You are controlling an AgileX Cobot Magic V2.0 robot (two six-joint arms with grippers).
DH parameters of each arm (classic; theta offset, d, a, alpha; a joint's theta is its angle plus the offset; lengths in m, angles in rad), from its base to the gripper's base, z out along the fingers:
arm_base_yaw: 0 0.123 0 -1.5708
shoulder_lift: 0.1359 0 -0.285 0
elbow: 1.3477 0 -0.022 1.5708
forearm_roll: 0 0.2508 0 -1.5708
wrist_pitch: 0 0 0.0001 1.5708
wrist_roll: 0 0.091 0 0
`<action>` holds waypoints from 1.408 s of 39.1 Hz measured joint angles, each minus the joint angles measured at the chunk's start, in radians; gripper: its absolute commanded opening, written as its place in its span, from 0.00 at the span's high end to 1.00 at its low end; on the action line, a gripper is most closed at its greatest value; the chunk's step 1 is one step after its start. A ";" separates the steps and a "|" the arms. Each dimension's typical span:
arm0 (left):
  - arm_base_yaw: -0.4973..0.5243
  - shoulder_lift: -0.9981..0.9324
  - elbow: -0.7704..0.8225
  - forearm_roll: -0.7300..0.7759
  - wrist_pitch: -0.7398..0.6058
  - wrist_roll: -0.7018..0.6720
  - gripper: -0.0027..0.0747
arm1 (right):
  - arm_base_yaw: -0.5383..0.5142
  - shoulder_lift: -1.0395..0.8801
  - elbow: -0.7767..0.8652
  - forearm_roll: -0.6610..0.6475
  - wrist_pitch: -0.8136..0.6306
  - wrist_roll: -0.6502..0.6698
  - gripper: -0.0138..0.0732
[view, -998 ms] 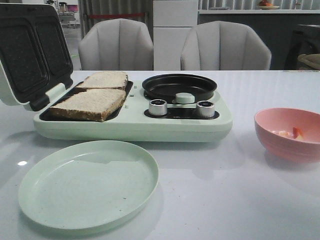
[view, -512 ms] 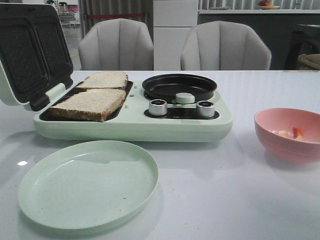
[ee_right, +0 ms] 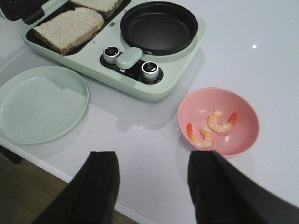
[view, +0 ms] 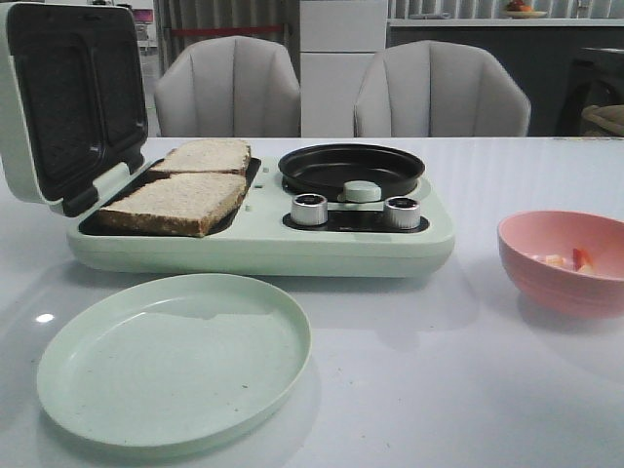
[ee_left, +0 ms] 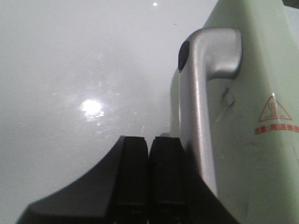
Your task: Make breakfast with bread and shrimp
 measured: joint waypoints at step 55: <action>-0.705 -0.763 0.629 0.019 -0.090 0.082 0.84 | 0.000 0.000 0.000 0.000 0.000 0.001 0.32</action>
